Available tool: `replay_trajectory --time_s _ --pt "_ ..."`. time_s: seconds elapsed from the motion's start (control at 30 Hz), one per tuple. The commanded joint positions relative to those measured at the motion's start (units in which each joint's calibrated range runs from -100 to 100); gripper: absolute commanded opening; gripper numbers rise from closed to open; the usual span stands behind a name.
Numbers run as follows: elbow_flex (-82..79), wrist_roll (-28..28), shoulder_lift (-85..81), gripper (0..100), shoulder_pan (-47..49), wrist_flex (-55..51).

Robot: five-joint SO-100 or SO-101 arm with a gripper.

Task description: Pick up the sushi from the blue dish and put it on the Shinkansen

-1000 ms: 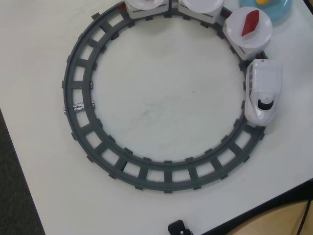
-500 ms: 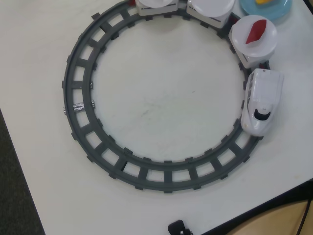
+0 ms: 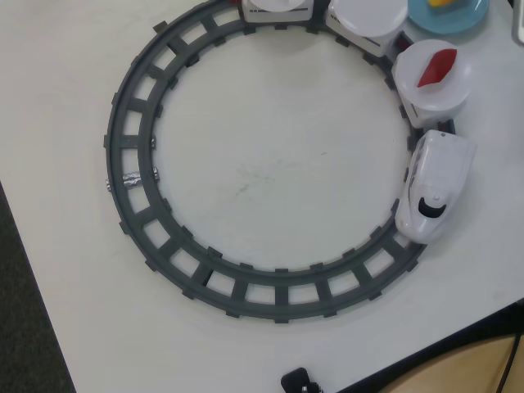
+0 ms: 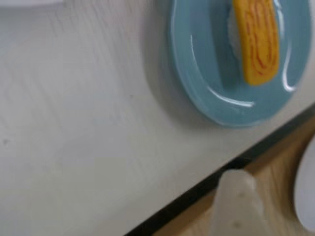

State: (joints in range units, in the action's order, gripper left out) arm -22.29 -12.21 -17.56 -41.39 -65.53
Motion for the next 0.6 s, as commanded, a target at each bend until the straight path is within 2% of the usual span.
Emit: replay_trajectory --time_s 0.0,0.13,0.3,0.57 --pt "15.55 -0.11 13.84 37 1.61 -3.23" --pt "27.76 -0.01 28.46 37 3.45 -9.74" --pt "41.14 0.52 42.4 37 3.1 -12.65" --pt "54.69 1.93 53.34 37 2.31 -15.13"
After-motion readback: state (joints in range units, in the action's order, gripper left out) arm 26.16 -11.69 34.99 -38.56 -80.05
